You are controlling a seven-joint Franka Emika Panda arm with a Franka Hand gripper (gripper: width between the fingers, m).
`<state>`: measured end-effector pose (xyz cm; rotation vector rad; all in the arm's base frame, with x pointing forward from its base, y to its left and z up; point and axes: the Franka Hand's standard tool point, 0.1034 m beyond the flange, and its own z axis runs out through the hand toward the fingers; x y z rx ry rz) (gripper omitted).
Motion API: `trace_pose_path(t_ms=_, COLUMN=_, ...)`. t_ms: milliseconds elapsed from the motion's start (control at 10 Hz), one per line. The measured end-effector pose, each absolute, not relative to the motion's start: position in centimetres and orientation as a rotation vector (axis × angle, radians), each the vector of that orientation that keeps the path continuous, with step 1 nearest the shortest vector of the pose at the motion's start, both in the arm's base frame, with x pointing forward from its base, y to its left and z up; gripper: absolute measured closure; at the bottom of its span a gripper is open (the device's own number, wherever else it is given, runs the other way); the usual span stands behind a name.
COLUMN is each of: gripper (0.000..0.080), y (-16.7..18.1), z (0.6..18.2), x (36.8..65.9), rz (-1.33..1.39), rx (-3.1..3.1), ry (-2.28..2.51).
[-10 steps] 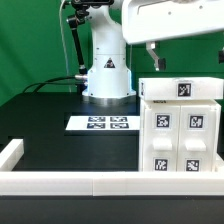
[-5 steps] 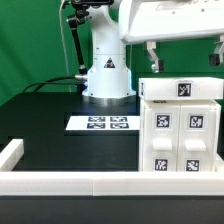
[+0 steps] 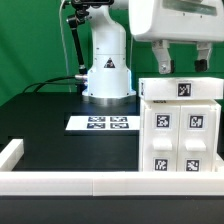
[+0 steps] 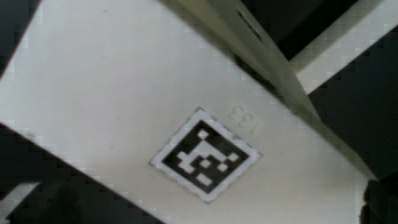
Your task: Assemble cabinet
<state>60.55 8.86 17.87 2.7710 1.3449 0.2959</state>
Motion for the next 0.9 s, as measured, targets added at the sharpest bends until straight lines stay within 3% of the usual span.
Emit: trace_pose_path(t_ms=900, gripper=0.0002, y=7.6, z=16.5, x=60.6, rz=0.152, rx=2.134, ry=2.077)
